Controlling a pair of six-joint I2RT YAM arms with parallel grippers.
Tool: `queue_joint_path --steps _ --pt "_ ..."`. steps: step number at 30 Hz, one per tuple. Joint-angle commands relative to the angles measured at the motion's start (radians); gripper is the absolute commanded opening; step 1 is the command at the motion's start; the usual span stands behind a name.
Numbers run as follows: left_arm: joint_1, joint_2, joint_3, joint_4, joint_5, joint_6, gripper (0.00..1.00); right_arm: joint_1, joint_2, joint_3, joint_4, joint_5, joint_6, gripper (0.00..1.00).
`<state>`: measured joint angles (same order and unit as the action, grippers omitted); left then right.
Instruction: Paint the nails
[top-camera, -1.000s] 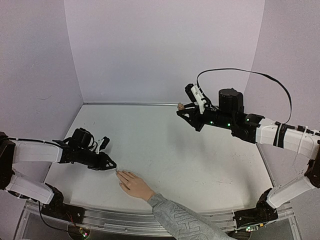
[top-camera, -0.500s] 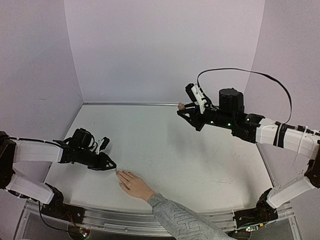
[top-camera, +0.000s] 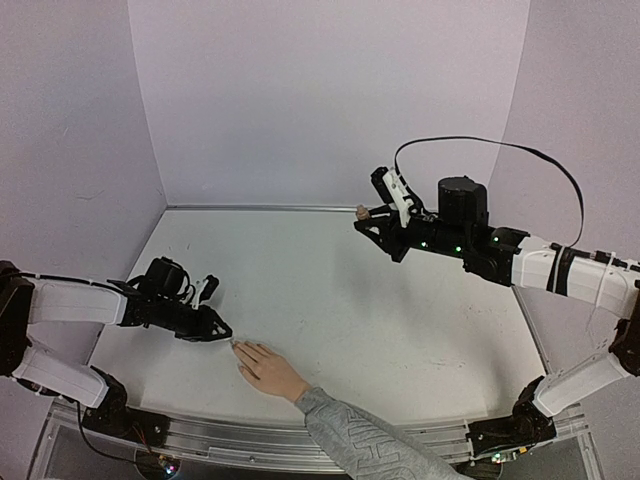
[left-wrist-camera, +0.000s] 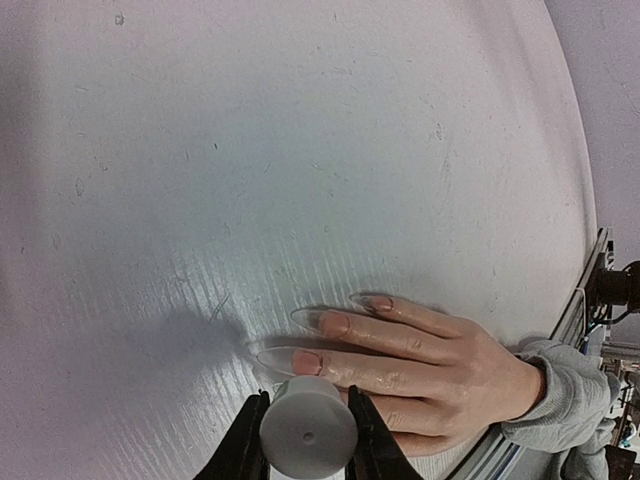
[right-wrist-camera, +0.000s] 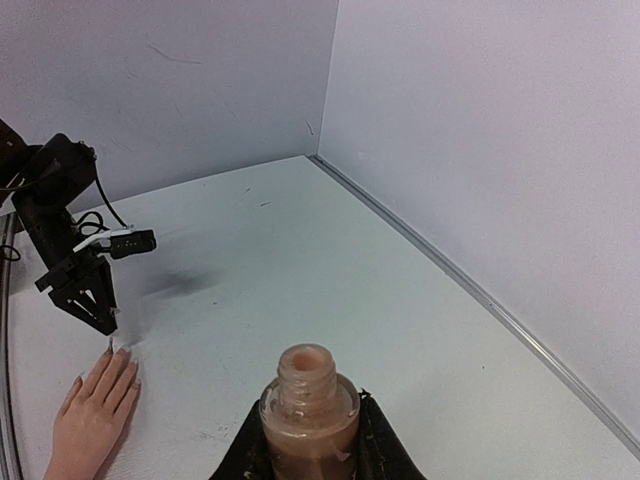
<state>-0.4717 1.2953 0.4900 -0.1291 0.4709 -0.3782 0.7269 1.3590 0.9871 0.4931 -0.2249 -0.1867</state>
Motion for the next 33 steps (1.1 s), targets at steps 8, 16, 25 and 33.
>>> queue_joint_path --steps 8,16,25,33 --pt "0.005 0.003 0.035 0.038 -0.007 -0.008 0.00 -0.004 0.000 0.024 0.040 -0.021 0.005 0.00" --pt "0.005 0.014 0.040 0.037 -0.008 -0.008 0.00 -0.005 -0.002 0.022 0.038 -0.022 0.007 0.00" --pt "0.005 0.014 0.039 0.036 -0.020 -0.011 0.00 -0.006 0.004 0.024 0.038 -0.025 0.009 0.00" --pt "0.005 0.013 0.039 0.035 -0.025 -0.013 0.00 -0.006 0.005 0.022 0.039 -0.030 0.012 0.00"
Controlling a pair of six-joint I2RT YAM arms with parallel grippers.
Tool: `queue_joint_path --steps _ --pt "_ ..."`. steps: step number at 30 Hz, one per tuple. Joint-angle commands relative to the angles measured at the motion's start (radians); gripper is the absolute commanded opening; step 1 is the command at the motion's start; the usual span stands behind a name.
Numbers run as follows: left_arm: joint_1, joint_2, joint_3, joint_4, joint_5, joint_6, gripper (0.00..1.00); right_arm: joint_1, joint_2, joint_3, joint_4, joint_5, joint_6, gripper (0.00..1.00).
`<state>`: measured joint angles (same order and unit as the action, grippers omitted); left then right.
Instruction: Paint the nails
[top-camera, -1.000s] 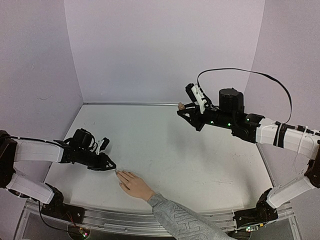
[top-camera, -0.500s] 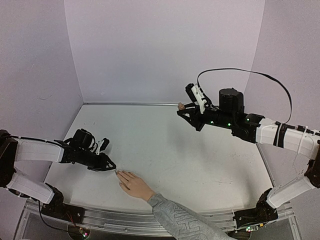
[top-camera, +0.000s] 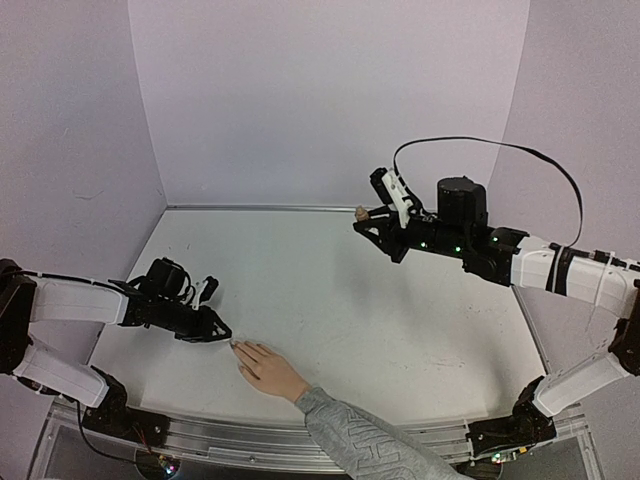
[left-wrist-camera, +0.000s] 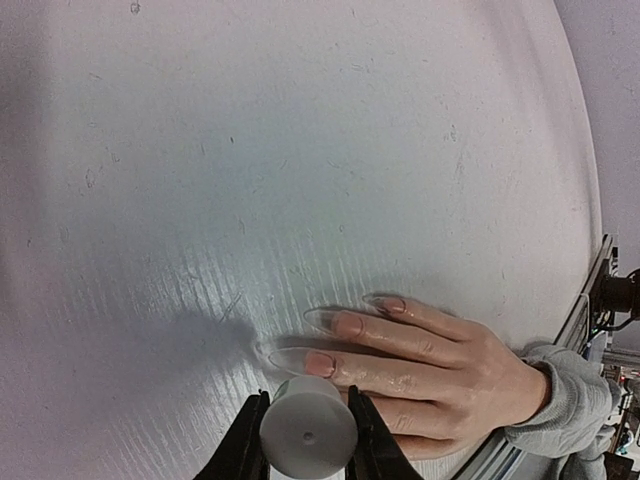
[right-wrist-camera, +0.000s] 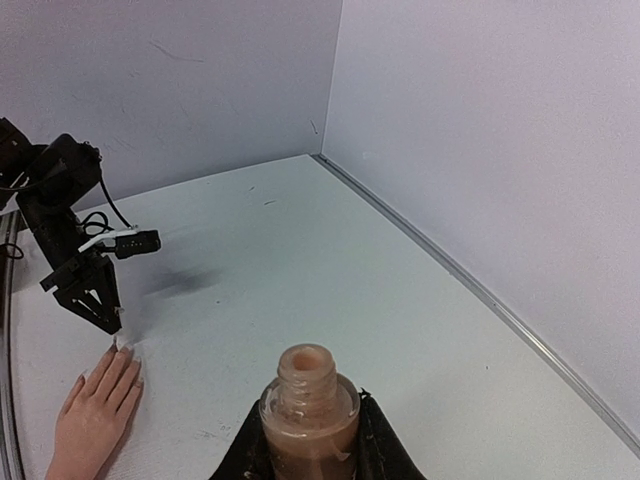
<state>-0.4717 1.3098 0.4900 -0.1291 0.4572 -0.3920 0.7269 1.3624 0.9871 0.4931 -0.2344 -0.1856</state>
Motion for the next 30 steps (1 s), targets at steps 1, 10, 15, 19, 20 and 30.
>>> queue_joint_path --steps 1,10,15,19,20,30 --pt "0.005 -0.001 0.040 0.034 -0.012 0.001 0.00 -0.006 0.001 0.022 0.039 -0.022 0.011 0.00" --pt "0.005 0.002 0.043 0.035 -0.020 0.001 0.00 -0.006 0.002 0.022 0.038 -0.027 0.012 0.00" --pt "0.005 0.004 0.044 0.032 -0.023 0.001 0.00 -0.006 0.007 0.023 0.038 -0.030 0.014 0.00" --pt "0.005 0.005 0.045 0.032 -0.027 0.001 0.00 -0.006 0.009 0.024 0.038 -0.034 0.014 0.00" --pt "0.005 0.005 0.045 0.032 -0.028 -0.001 0.00 -0.006 0.010 0.024 0.039 -0.033 0.014 0.00" --pt "0.005 0.009 0.048 0.030 -0.043 -0.004 0.00 -0.006 0.012 0.025 0.038 -0.030 0.012 0.00"
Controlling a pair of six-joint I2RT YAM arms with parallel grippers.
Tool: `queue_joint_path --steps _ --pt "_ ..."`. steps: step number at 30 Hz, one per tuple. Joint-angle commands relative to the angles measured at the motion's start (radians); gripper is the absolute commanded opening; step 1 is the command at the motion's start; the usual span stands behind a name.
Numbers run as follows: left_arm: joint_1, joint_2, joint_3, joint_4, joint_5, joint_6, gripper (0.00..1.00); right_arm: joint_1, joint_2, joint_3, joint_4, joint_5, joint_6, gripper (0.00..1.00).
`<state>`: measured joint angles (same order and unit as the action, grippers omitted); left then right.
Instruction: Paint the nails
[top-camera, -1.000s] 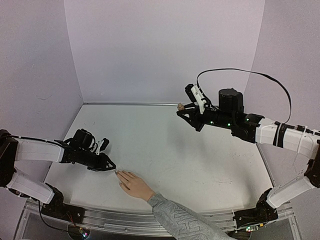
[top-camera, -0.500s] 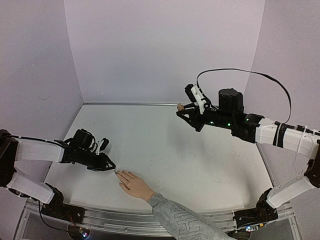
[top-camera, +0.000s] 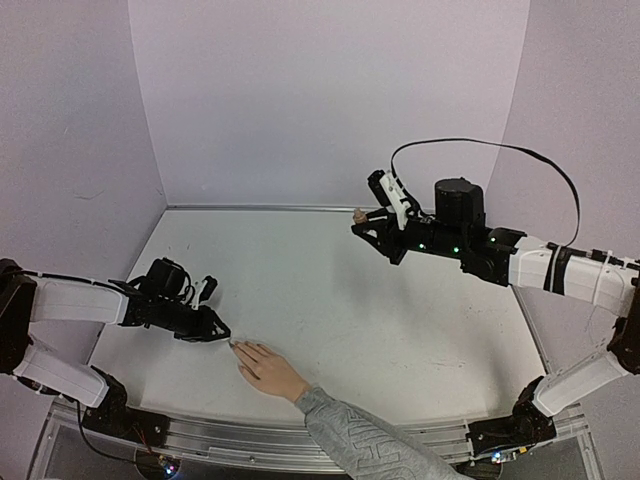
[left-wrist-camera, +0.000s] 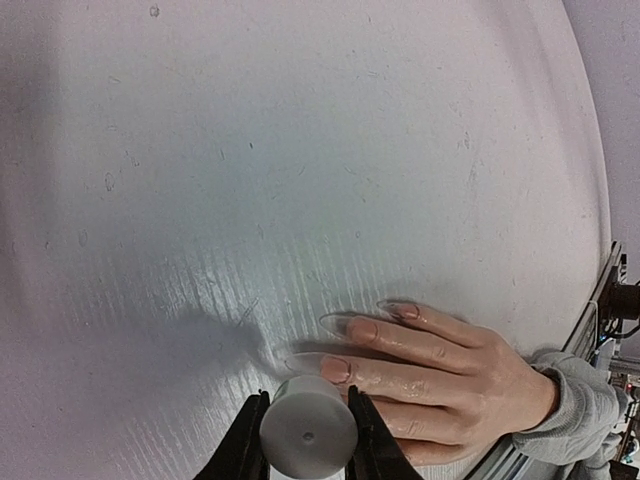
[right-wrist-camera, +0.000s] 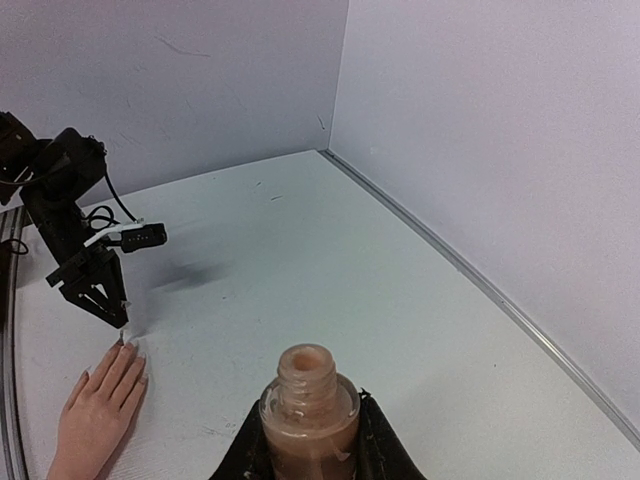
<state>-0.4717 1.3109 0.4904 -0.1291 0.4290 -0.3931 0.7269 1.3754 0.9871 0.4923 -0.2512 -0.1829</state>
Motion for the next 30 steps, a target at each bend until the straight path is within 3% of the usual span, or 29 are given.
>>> queue_joint_path --steps 1,14,22,30 --pt "0.005 0.008 0.047 0.030 -0.015 -0.003 0.00 -0.006 0.000 0.025 0.039 -0.013 0.010 0.00" --pt "0.005 -0.038 0.026 0.030 -0.039 -0.010 0.00 -0.006 0.002 0.027 0.039 -0.013 0.009 0.00" --pt "0.005 -0.166 -0.026 0.038 -0.050 -0.022 0.00 -0.006 -0.006 0.021 0.039 -0.006 0.007 0.00" --pt "0.005 -0.110 -0.001 0.036 0.031 -0.003 0.00 -0.006 -0.006 0.025 0.038 -0.010 0.003 0.00"
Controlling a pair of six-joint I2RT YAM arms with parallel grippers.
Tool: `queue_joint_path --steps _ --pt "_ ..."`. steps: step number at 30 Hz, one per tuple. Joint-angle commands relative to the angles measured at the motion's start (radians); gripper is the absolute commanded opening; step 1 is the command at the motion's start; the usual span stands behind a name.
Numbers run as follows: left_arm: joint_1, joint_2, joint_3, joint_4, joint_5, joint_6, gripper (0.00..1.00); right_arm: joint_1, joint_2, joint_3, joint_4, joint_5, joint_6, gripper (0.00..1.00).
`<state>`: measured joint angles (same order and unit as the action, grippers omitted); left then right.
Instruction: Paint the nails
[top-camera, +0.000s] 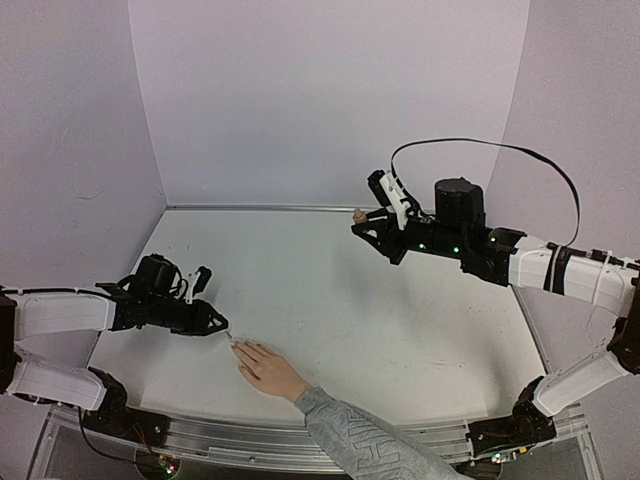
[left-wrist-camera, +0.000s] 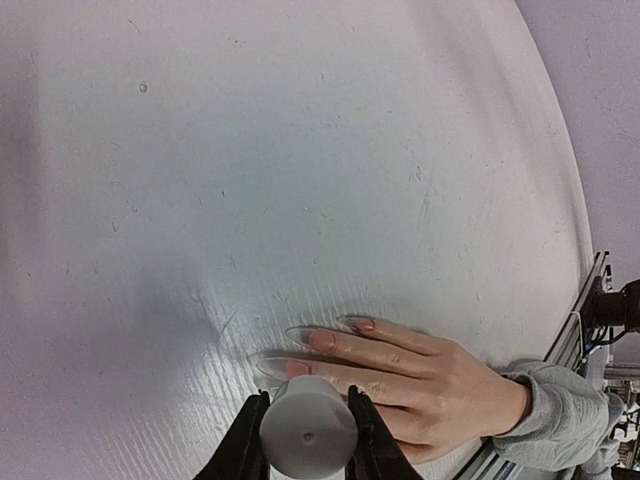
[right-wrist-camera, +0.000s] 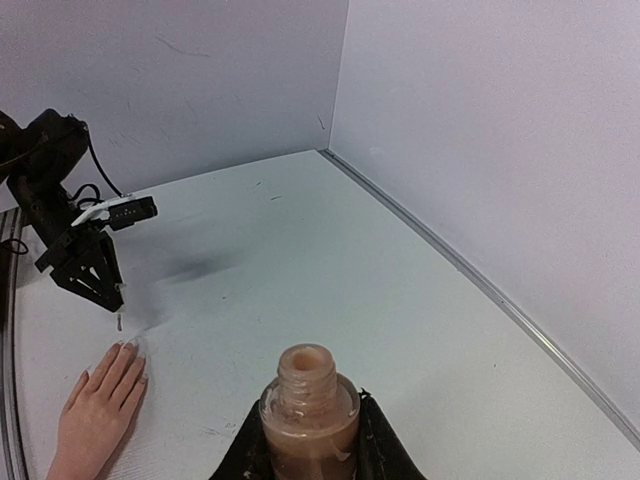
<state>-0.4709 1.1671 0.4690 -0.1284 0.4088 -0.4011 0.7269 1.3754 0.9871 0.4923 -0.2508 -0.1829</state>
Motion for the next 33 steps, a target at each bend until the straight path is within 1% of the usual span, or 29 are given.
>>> queue_joint_path --steps 1,20,33 --pt "0.005 0.043 0.022 0.035 0.055 0.005 0.00 -0.006 -0.007 0.024 0.039 -0.009 0.003 0.00" --pt "0.005 0.105 0.045 0.042 0.092 0.024 0.00 -0.006 0.002 0.022 0.039 -0.011 0.001 0.00" --pt "0.005 0.074 0.033 0.051 0.065 0.019 0.00 -0.006 0.013 0.025 0.039 -0.013 0.002 0.00"
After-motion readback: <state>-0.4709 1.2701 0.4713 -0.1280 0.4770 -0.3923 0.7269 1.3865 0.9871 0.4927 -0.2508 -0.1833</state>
